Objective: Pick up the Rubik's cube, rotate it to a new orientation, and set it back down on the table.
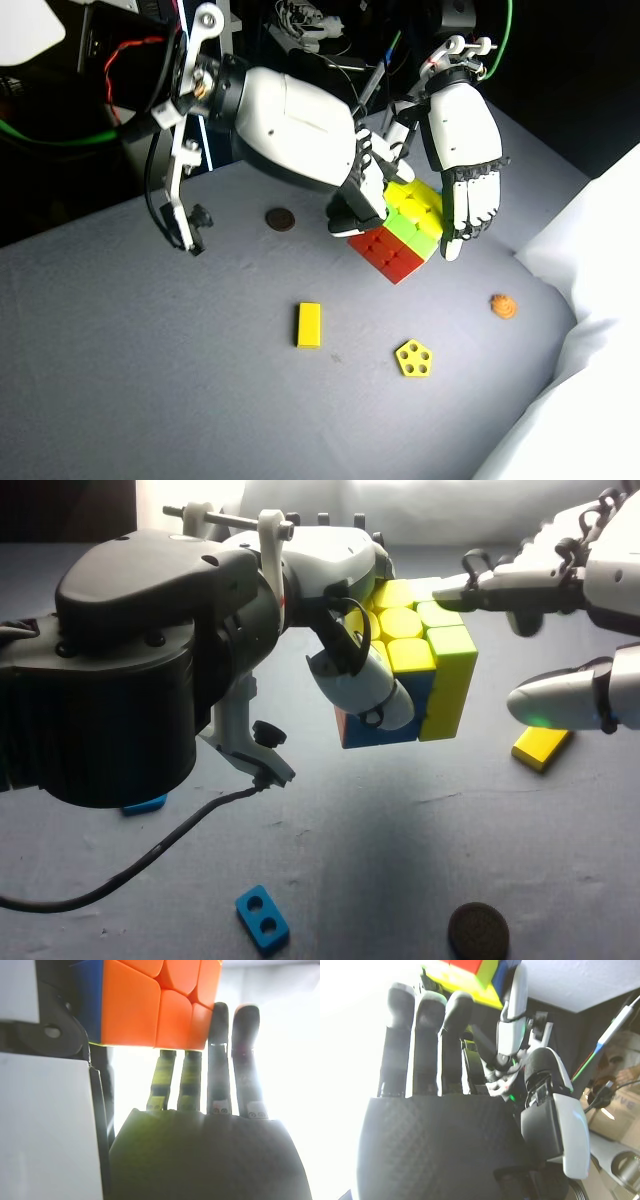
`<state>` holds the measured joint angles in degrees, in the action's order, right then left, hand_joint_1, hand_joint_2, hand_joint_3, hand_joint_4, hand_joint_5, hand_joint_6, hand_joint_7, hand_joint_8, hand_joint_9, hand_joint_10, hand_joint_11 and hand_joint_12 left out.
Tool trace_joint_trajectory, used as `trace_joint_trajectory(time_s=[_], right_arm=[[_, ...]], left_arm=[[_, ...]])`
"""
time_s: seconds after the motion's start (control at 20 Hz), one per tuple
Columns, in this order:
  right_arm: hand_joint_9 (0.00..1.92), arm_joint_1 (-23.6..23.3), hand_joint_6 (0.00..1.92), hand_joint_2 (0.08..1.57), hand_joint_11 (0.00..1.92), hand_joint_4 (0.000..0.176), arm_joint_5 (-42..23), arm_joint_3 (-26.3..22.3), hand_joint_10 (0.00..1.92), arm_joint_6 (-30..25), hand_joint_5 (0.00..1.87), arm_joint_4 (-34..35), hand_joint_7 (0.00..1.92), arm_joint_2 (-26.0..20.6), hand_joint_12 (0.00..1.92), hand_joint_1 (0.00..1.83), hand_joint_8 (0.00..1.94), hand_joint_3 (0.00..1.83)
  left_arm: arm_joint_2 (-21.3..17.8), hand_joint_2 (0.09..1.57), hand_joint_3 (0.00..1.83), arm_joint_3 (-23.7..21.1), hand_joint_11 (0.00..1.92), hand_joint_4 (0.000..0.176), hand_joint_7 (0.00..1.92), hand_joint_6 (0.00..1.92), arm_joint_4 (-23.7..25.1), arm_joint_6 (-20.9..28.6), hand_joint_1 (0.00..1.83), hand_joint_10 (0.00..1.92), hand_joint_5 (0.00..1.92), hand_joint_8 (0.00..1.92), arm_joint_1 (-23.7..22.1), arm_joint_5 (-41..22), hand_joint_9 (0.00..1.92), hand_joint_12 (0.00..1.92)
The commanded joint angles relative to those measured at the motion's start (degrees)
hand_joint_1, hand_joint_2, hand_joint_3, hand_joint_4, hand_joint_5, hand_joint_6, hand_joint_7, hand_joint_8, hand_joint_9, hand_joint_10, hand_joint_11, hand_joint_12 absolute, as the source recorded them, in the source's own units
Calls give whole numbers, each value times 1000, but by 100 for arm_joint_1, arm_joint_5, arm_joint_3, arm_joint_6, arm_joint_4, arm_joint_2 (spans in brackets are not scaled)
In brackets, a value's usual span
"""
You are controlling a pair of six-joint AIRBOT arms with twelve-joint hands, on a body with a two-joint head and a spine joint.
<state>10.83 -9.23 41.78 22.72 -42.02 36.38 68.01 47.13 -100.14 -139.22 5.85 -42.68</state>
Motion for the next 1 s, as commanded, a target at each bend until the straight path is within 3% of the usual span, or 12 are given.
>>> trace_joint_trajectory(time_s=[0.0,0.1,0.15,0.2,0.3,0.35,0.45,0.5,0.6,0.65,0.75,0.95], right_arm=[[135,-56,4,1239,8,0,-447,15,784,-10,204,90,319,-20,1584,0,184,0],[50,-57,17,1232,0,0,-449,17,154,11,76,90,111,-14,552,0,44,0],[31,-57,10,1237,0,0,-449,17,33,22,48,90,72,-11,110,0,19,0],[5,-60,1,1228,0,0,-449,17,6,42,23,90,45,-5,21,0,5,0],[7,-60,3,1232,0,0,-443,17,3,49,17,91,45,-3,0,0,4,0],[6,-60,3,1234,1,0,-434,19,2,52,17,91,46,-3,1,0,4,0],[1,-60,0,1234,0,0,-434,20,0,69,0,91,38,-2,0,0,1,0],[14,-60,6,1236,13,0,-434,20,6,69,15,91,51,1,6,0,5,0],[15,-58,1,1231,3,0,-434,19,5,94,3,91,48,8,3,0,3,0],[4,-55,0,1233,0,0,-434,18,0,99,0,91,41,9,0,0,0,0],[21,-50,5,1239,0,0,-434,18,8,105,13,91,70,9,0,0,13,2],[35,-47,19,1235,8,0,-435,18,13,109,48,91,97,9,3,0,19,0]], left_arm=[[-53,1280,0,-30,278,0,321,1453,423,72,1068,1593,658,1583,-29,33,341,1720],[-60,1282,0,-46,287,0,304,1462,713,380,1064,1603,655,1588,105,33,341,1717],[-57,1328,3,-46,269,0,505,1431,902,594,1093,1620,616,1750,187,34,329,1745],[-54,1293,0,-42,269,0,341,1455,1251,947,1070,1615,648,1637,315,35,330,1740],[-57,1273,0,-42,282,0,309,1435,1601,1314,1073,1603,672,1590,527,36,339,1725],[-66,1322,8,-44,285,0,514,1422,1784,1495,1096,1602,618,1742,655,37,348,1731],[-86,1326,0,-36,287,0,570,1390,2283,2102,1110,1597,637,1757,937,38,353,1730],[-87,1279,0,-19,280,0,366,1415,2545,2371,1083,1594,674,1625,1094,38,346,1722],[-85,1280,2,48,280,0,303,1457,3184,3008,1064,1583,657,1573,1391,39,336,1715],[-84,1332,9,84,285,0,503,1462,3467,3234,1081,1587,599,1739,1501,39,341,1725],[-84,1338,1,162,294,0,574,1449,3956,3647,1094,1587,594,1749,1703,39,359,1734],[-84,1285,0,307,282,0,311,1467,4581,4125,1062,1584,651,1567,1935,39,356,1735]])
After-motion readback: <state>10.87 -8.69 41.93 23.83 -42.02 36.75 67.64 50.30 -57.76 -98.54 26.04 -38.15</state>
